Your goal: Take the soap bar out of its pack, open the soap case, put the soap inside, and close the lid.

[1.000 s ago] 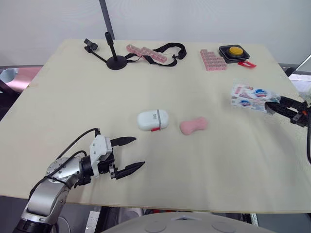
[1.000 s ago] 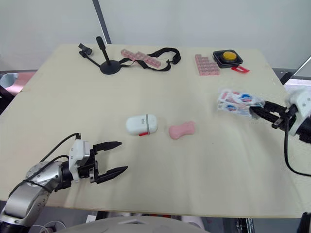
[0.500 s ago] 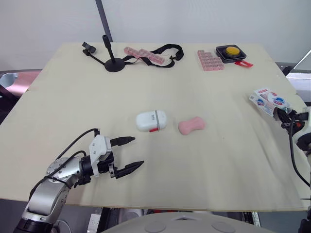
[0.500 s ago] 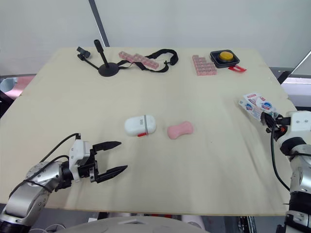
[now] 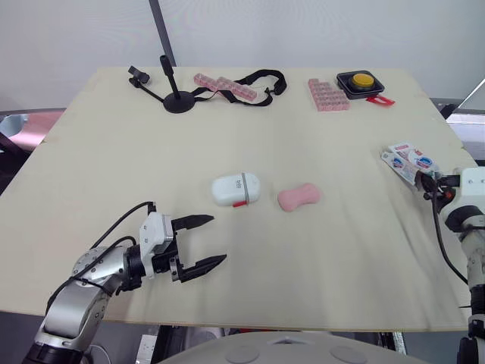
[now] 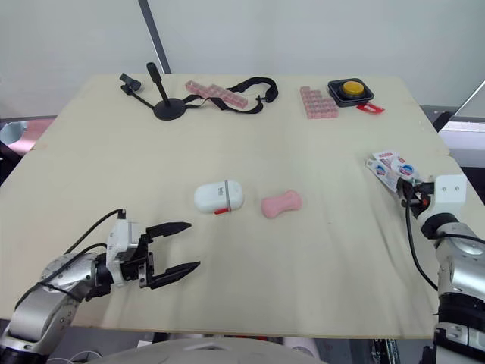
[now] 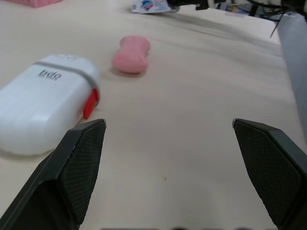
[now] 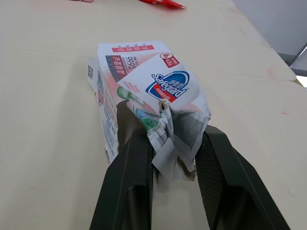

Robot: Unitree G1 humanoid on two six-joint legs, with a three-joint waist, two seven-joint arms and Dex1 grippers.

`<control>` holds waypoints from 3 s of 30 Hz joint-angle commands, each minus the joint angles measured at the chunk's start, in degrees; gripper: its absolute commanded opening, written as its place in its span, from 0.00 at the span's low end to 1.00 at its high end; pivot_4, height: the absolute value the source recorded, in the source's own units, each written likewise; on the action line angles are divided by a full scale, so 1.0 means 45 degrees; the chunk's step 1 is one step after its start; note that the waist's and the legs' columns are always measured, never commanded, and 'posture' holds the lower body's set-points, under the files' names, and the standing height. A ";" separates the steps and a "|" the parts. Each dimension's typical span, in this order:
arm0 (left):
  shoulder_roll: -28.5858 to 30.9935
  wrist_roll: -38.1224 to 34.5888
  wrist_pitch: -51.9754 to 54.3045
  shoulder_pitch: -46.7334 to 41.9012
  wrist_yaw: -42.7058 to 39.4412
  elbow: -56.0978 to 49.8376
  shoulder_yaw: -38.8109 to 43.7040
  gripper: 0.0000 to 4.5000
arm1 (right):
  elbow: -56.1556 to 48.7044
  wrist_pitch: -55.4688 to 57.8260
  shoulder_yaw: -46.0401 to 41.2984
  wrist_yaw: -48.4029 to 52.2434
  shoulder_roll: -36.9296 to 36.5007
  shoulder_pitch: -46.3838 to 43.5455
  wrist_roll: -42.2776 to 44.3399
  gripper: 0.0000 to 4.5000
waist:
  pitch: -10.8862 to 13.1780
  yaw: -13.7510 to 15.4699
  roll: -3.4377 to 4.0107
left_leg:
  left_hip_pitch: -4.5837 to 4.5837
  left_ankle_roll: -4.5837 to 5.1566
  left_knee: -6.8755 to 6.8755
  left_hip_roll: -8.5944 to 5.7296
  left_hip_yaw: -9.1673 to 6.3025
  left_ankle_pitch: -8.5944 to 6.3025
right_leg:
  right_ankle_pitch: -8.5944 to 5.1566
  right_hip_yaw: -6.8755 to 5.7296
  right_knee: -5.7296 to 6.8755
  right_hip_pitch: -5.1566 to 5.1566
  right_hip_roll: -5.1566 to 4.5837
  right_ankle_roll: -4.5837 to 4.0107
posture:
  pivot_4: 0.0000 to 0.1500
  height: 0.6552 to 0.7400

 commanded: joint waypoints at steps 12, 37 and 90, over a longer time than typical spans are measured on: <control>0.0063 0.0187 -0.0469 -0.0195 0.0058 -0.0425 -0.0344 1.00 | -0.0447 0.0179 -0.0244 0.0542 -0.0477 0.0154 0.0106 0.77 | -0.0001 0.0012 0.0001 | 0.0000 0.0000 -0.0005 0.0000 -0.0001 0.0000 | 0.0000 -0.0004 -0.0010 0.0009 0.0000 0.0000 | 1.00 0.99; -0.0020 -0.0183 -0.0122 -0.0593 0.0573 -0.0614 -0.0116 1.00 | -0.4346 -0.2646 0.1121 0.7867 -0.1349 0.0790 0.3377 0.99 | -0.0002 -0.0069 0.0006 | 0.0001 0.0006 -0.0046 0.0007 -0.0005 -0.0001 | 0.0000 -0.0016 -0.0059 0.0079 0.0003 0.0000 | 1.00 0.99; -0.0733 0.4192 -0.2040 -1.0911 -0.2137 1.0408 -0.2717 1.00 | -0.3834 -0.2675 0.1923 1.0912 -0.0978 0.3702 0.3699 0.99 | 0.0002 0.0064 -0.0022 | -0.0098 0.0077 -0.0042 -0.0151 -0.0093 0.0032 | 0.0002 -0.0120 -0.0077 0.0080 -0.0158 0.0004 | 1.00 0.99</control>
